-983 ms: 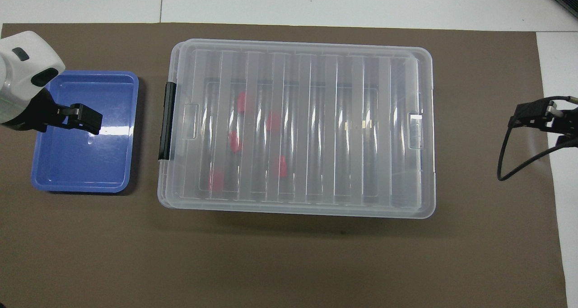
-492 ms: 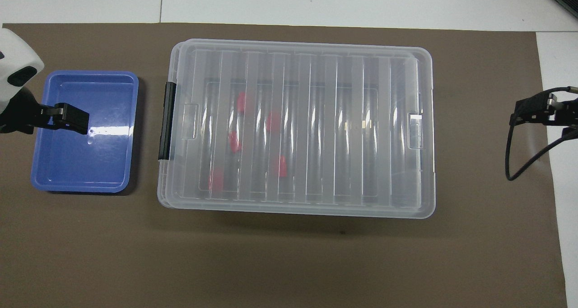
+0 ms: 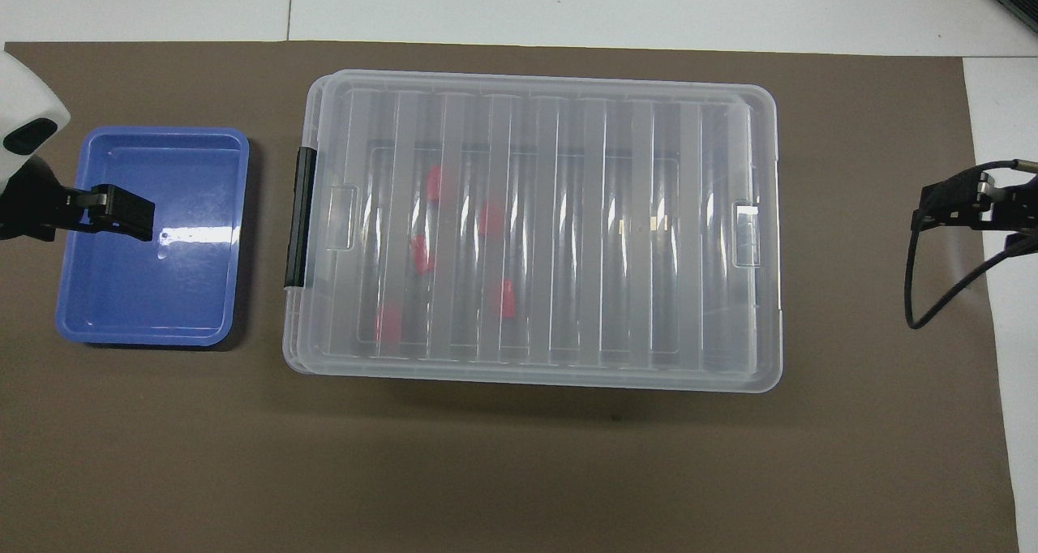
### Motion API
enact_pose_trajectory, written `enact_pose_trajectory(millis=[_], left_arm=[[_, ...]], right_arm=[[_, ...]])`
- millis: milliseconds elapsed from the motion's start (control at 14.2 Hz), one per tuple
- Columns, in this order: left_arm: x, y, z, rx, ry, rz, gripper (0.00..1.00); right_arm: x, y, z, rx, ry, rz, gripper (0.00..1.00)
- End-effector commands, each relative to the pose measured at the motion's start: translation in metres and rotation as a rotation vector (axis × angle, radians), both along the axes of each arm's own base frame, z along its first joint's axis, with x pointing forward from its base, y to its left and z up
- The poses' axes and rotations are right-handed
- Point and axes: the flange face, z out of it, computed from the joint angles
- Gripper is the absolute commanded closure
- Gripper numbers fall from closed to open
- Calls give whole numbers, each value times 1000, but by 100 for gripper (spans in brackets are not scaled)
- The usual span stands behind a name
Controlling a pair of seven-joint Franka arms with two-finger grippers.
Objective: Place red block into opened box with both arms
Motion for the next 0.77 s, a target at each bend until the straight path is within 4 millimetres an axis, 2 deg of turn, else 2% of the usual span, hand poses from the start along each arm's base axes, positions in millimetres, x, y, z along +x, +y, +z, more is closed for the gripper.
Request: enact_pose_trajectory(millis=[0,702], left_arm=[[-5,6,4,-18,3,14,0],[-6,10,5,-18,5,24,0]], right_arm=[[-7,1,2,12,19,80,0],[-8,6,0,7,19,100,0]])
